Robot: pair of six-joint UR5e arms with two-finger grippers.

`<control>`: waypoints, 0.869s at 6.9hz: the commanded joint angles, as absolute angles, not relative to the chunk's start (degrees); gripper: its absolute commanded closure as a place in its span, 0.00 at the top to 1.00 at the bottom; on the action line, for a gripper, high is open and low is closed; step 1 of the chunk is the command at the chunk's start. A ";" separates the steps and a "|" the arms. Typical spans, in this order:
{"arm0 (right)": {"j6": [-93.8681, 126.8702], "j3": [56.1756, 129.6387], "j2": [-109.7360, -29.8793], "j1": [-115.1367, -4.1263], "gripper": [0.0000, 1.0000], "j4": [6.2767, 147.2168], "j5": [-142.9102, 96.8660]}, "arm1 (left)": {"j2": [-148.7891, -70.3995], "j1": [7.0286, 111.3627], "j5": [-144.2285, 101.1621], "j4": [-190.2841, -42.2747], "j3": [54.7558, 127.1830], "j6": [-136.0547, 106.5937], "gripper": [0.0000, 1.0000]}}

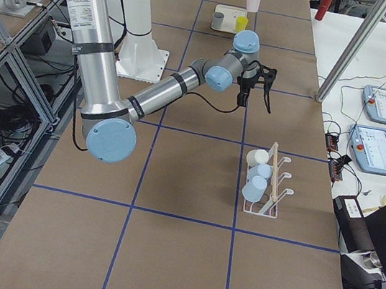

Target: Transfer IKEA cup to right arm and place on rack

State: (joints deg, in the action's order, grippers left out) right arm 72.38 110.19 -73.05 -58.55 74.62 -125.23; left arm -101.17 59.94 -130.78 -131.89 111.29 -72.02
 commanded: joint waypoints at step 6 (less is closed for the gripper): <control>101.98 114.71 -67.14 -52.91 0.99 56.25 -128.05 | -118.04 40.34 -118.21 -148.16 106.29 -99.78 0.00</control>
